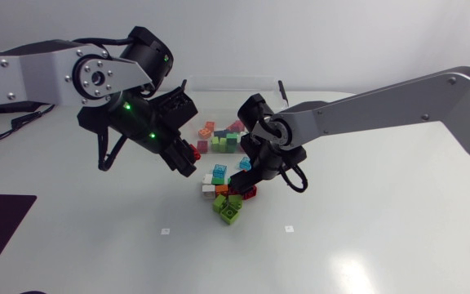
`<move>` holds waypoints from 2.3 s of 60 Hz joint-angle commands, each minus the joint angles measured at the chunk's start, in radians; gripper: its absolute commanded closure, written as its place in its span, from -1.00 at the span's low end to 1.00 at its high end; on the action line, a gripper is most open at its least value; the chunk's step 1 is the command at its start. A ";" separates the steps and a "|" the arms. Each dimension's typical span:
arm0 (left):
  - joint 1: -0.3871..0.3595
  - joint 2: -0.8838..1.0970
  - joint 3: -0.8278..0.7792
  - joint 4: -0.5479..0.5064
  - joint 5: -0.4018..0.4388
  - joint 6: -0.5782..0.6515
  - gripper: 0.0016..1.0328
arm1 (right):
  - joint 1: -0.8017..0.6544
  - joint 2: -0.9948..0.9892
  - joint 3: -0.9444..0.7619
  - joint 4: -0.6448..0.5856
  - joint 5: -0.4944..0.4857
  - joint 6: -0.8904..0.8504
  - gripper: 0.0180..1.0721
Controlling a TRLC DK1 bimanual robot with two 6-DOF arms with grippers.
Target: Place the duplo bricks in the container
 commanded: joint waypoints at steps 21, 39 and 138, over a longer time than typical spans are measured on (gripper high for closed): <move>0.051 -0.032 0.110 0.047 0.021 0.018 0.43 | -0.001 0.061 0.034 -0.025 0.009 0.034 -0.65; 0.074 0.003 0.178 0.108 0.048 0.007 0.42 | 0.008 0.087 0.060 -0.034 0.014 0.035 0.00; 0.235 0.463 0.646 0.220 0.162 -0.100 -0.90 | -0.116 -0.230 0.235 -0.113 0.003 0.003 0.43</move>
